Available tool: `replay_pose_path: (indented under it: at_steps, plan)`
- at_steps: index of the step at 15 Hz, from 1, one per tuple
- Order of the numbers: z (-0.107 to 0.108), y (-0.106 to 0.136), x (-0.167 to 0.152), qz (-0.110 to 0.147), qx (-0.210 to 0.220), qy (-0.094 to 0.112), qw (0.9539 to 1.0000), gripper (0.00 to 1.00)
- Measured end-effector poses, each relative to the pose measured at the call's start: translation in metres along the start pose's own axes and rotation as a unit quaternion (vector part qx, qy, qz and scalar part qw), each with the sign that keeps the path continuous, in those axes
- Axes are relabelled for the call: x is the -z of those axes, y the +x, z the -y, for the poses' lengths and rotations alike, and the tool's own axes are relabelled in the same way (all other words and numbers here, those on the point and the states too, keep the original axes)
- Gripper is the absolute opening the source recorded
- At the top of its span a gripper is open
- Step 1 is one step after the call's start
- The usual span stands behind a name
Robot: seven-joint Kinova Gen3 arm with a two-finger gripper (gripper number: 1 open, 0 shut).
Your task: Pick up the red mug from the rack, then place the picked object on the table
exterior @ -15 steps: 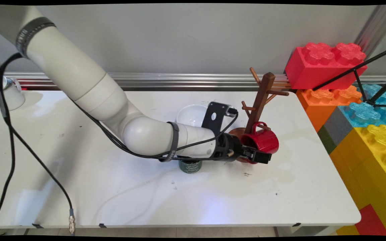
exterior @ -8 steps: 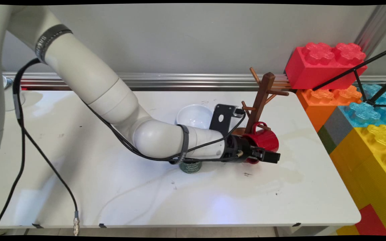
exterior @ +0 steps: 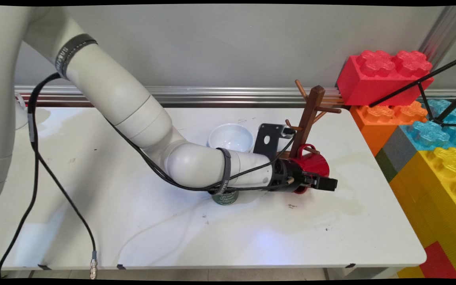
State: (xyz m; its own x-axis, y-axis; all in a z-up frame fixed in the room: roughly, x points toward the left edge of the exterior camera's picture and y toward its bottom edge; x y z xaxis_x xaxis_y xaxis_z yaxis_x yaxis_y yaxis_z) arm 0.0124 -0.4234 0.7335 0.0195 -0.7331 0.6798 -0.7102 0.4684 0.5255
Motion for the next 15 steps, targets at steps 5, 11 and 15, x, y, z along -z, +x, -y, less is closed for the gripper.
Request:
replay_pose_path:
  at_steps: [5, 11, 15]
  plan:
    - [0.001, 0.002, -0.0031, -0.004, -0.001, 0.005, 1.0, 0.0]
    - [0.0043, 0.0029, -0.0012, -0.004, -0.004, 0.014, 0.9999, 0.0]
    - [0.0051, 0.002, 0.0027, -0.002, -0.004, 0.016, 0.9999, 0.0]
